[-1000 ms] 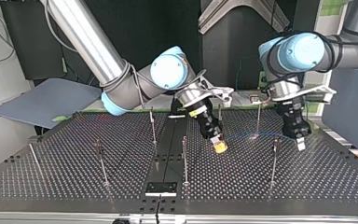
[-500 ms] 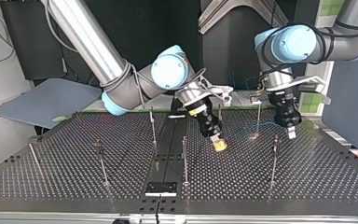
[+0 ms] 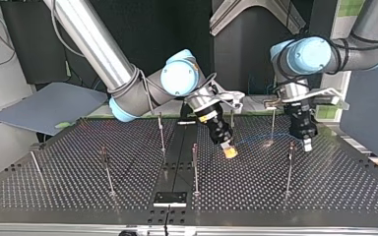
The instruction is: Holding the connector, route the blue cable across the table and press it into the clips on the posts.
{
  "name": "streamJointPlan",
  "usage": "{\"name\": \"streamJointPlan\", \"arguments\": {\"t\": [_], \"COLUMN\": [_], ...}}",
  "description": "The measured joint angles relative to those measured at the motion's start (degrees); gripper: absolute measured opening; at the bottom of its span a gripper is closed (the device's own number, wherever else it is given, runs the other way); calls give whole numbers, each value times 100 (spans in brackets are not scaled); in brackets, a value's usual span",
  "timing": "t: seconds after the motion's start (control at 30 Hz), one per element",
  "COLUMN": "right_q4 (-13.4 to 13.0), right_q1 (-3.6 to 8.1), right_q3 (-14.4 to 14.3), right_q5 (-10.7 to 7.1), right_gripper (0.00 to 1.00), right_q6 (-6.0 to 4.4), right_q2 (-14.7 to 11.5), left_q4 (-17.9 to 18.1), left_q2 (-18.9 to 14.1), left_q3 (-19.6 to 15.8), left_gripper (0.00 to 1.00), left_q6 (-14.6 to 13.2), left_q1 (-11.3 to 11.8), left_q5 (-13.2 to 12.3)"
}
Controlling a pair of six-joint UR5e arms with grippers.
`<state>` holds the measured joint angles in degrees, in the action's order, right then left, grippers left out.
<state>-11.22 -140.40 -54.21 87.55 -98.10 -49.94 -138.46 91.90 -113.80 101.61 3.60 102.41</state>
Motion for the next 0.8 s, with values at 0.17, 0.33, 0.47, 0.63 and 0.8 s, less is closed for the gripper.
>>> {"name": "streamJointPlan", "arguments": {"t": [0.17, 0.33, 0.47, 0.63, 0.8], "right_q4": [-3, -4, -4, 3, 17], "right_q1": [11, 15, 17, 17, 36], "right_q3": [24, 99, 155, 213, 308], "right_q5": [-10, -16, -16, -1, 51], "right_gripper": [0, 0, 0, 0, 0], "right_q6": [0, 0, 0, 0, 0], "right_q2": [1, 3, 3, 4, 4], "left_q4": [105, 143, 162, 303, 356], "left_q2": [21, 92, 269, 438, 597], "left_q3": [95, 172, 249, 397, 576], "left_gripper": [0, 0, 0, 0, 0], "left_q6": [74, 106, 111, 255, 395], "left_q1": [137, 247, 291, 346, 410], "left_q5": [-149, -295, -421, -523, -616]}}
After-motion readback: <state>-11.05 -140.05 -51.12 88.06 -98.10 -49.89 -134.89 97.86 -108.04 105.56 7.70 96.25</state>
